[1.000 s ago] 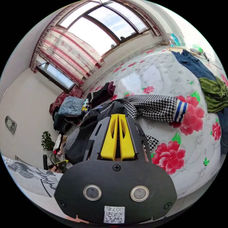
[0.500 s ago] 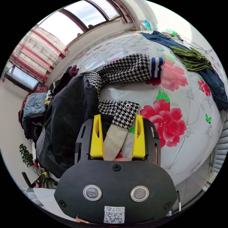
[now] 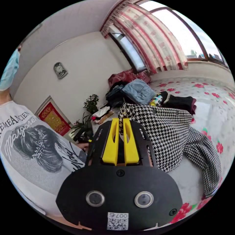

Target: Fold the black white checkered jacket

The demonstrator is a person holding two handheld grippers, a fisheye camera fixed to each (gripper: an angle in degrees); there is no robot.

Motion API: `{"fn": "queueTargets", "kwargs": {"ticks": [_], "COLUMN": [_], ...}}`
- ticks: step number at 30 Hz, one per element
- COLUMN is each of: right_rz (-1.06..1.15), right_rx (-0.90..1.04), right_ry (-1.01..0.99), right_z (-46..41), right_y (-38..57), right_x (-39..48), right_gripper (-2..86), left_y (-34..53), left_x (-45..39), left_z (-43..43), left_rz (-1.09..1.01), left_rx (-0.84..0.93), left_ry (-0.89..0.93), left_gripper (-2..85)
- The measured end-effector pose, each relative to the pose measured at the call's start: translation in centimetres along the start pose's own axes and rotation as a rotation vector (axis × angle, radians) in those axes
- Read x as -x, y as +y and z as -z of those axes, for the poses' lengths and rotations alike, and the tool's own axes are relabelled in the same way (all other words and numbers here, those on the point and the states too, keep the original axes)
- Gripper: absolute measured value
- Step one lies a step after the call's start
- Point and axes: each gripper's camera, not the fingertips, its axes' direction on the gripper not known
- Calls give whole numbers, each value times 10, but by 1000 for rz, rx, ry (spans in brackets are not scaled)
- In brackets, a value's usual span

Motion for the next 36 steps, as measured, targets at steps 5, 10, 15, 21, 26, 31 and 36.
{"fn": "queueTargets", "kwargs": {"ticks": [5, 10, 15, 21, 26, 31, 36], "right_rz": [17, -344, -590, -1054, -1224, -993, -928], "right_rx": [183, 108, -25, -193, -139, -8, -158], "right_ry": [-138, 105, 672, 1097, 828, 964, 1178], "right_z": [-108, -67, 52, 176, 171, 173, 239], "right_y": [17, 64, 119, 195, 233, 197, 175], "right_x": [29, -65, -147, -204, -267, -260, -236], "right_gripper": [40, 56, 80, 99, 74, 45, 68], "left_y": [5, 25, 24, -1, -25, -48, -45], "left_x": [23, 53, 58, 47, 45, 39, 3], "left_z": [-1, 7, 16, 3, -33, -43, -54], "left_rz": [78, 127, 113, 31, 4, -116, -339], "left_rx": [15, 59, 46, 71, 212, 329, 499], "left_ry": [15, 7, 31, 113, 105, 65, 317], "left_gripper": [-10, -9, -7, 24, 9, -8, -9]}}
